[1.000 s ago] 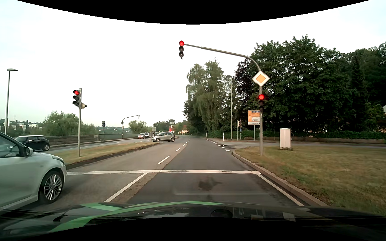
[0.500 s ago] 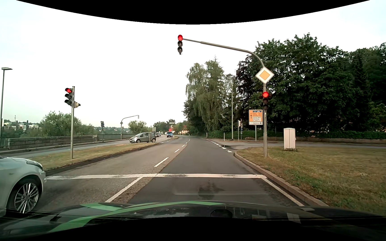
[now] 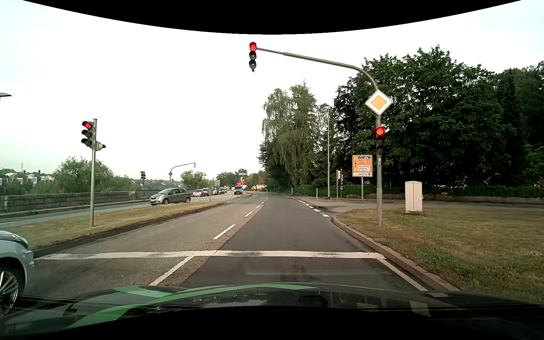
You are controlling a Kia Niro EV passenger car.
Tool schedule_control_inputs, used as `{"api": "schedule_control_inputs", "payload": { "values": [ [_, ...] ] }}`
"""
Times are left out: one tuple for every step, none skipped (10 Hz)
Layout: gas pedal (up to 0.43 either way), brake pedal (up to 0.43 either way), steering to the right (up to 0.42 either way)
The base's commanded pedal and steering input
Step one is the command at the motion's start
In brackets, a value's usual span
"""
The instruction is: Follow the waypoints while adhering to traffic rules and regulations
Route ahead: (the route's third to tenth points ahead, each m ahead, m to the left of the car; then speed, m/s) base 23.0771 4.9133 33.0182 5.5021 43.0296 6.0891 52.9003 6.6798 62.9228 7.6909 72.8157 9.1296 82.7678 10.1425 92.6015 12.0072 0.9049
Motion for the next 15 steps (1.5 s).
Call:
{"api": "schedule_control_inputs", "payload": {
  "values": [
    [0.0,0.116,-0.011],
    [0.0,0.116,-0.012],
    [0.0,0.116,-0.012],
    [0.0,0.116,-0.012],
    [0.0,0.116,-0.012],
    [0.0,0.116,-0.012],
    [0.0,0.116,-0.012],
    [0.0,0.116,-0.012],
    [0.0,0.116,-0.012],
    [0.0,0.116,-0.012],
    [0.0,0.116,-0.012],
    [0.0,0.116,-0.012],
    [0.0,0.116,-0.012],
    [0.0,0.116,-0.012],
    [0.0,0.122,-0.012]
  ]
}}
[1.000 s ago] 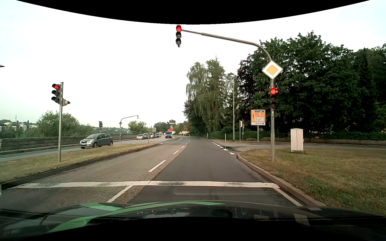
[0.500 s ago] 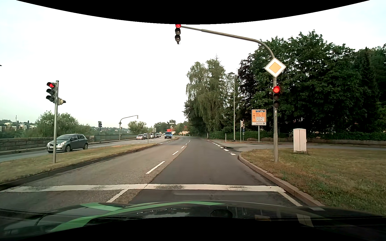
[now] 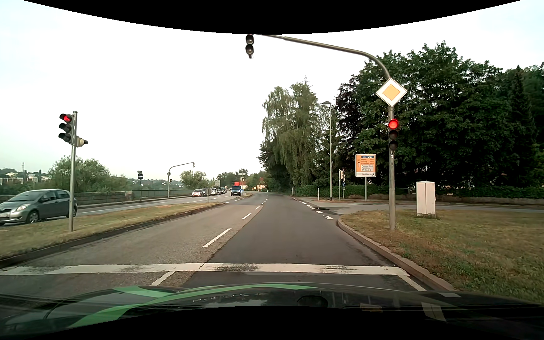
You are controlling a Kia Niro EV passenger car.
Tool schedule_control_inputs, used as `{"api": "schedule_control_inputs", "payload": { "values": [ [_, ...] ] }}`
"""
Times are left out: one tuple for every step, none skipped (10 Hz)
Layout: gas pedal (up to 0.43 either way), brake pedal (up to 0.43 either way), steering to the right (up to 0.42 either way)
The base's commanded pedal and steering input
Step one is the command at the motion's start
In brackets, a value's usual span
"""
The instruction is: Follow the waypoints while adhering to traffic rules and regulations
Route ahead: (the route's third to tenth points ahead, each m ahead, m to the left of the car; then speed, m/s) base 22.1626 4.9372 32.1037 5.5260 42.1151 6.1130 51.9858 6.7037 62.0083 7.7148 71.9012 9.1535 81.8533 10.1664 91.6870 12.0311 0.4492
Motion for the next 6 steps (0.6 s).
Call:
{"api": "schedule_control_inputs", "payload": {
  "values": [
    [0.0,0.122,-0.012],
    [0.0,0.122,-0.012],
    [0.0,0.128,-0.011],
    [0.0,0.128,-0.012],
    [0.0,0.128,-0.012],
    [0.0,0.128,-0.012]
  ]
}}
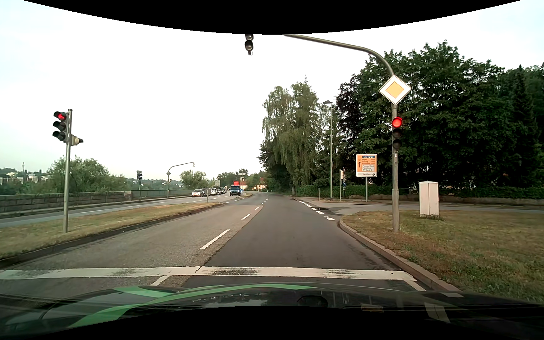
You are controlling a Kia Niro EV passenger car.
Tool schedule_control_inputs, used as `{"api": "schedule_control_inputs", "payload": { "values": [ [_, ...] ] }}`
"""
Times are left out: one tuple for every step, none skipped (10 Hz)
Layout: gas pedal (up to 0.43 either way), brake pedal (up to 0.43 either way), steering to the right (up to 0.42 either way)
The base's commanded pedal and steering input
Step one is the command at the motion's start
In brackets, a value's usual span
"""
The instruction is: Follow the waypoints while adhering to traffic rules and regulations
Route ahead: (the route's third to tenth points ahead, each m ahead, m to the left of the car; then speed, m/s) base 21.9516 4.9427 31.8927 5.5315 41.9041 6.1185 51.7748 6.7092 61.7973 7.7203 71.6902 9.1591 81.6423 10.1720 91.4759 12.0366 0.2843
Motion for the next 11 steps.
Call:
{"api": "schedule_control_inputs", "payload": {
  "values": [
    [0.0,0.128,-0.012],
    [0.0,0.134,-0.012],
    [0.0,0.128,-0.012],
    [0.0,0.134,-0.011],
    [0.0,0.134,-0.012],
    [0.0,0.14,-0.012],
    [0.0,0.14,-0.012],
    [0.0,0.14,-0.012],
    [0.0,0.146,-0.012],
    [0.0,0.159,-0.012],
    [0.0,0.177,-0.012]
  ]
}}
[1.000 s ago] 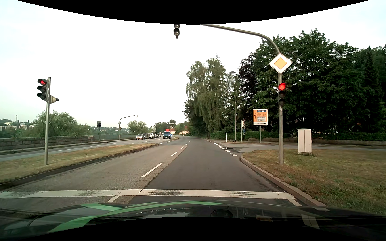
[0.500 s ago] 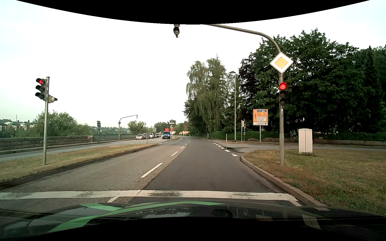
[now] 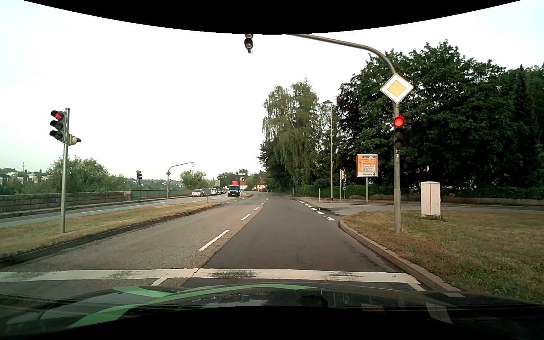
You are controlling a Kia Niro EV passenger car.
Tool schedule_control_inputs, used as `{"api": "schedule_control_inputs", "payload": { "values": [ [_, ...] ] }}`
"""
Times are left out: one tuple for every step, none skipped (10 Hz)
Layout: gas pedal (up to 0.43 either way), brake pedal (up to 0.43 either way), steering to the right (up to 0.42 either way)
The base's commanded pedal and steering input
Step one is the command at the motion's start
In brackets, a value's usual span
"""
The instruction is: Follow the waypoints while adhering to traffic rules and regulations
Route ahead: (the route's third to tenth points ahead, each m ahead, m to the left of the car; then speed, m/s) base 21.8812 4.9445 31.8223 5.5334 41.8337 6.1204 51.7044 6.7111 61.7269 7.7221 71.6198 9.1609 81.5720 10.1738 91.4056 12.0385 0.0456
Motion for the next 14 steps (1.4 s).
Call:
{"api": "schedule_control_inputs", "payload": {
  "values": [
    [0.0,0.183,-0.012],
    [0.0,0.195,-0.012],
    [0.0,0.213,-0.012],
    [0.0,0.238,-0.012],
    [0.0,0.244,-0.012],
    [0.0,0.244,-0.012],
    [0.0,0.238,-0.012],
    [0.0,0.238,-0.012],
    [0.0,0.238,-0.012],
    [0.0,0.238,-0.012],
    [0.0,0.238,-0.012],
    [0.0,0.238,-0.012],
    [0.0,0.238,-0.012],
    [0.0,0.238,-0.012]
  ]
}}
